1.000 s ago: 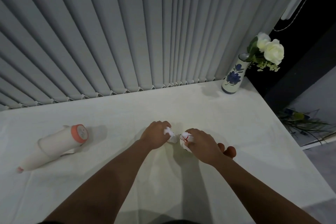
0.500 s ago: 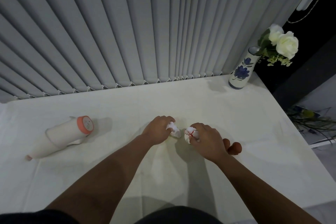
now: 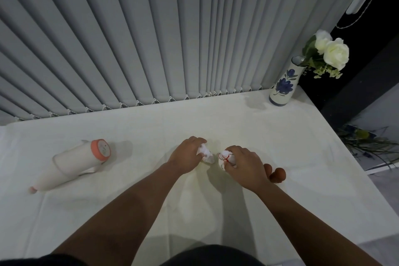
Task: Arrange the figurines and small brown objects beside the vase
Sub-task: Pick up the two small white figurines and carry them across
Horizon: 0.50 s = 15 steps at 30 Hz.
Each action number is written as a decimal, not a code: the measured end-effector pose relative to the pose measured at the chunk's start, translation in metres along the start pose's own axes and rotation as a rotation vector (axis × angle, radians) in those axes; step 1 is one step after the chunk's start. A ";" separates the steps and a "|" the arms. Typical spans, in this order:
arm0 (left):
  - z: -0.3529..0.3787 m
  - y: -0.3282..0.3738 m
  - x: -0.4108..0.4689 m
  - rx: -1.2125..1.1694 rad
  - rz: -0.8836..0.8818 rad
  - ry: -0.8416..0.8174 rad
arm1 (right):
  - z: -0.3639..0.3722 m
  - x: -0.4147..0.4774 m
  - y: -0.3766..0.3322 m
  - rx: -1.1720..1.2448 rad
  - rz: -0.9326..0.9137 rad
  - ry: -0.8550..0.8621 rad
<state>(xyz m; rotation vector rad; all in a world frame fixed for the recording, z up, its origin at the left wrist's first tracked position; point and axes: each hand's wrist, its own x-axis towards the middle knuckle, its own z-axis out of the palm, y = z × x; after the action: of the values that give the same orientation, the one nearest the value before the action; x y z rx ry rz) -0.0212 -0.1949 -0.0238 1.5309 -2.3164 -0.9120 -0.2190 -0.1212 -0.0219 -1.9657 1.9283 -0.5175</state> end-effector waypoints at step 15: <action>-0.031 -0.032 -0.040 0.167 0.025 0.180 | 0.000 0.002 -0.039 -0.201 0.035 -0.068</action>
<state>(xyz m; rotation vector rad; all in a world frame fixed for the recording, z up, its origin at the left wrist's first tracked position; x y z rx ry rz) 0.0359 -0.1792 -0.0130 1.5710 -2.3245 -0.5615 -0.1846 -0.1224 -0.0032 -2.0359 2.0370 -0.2511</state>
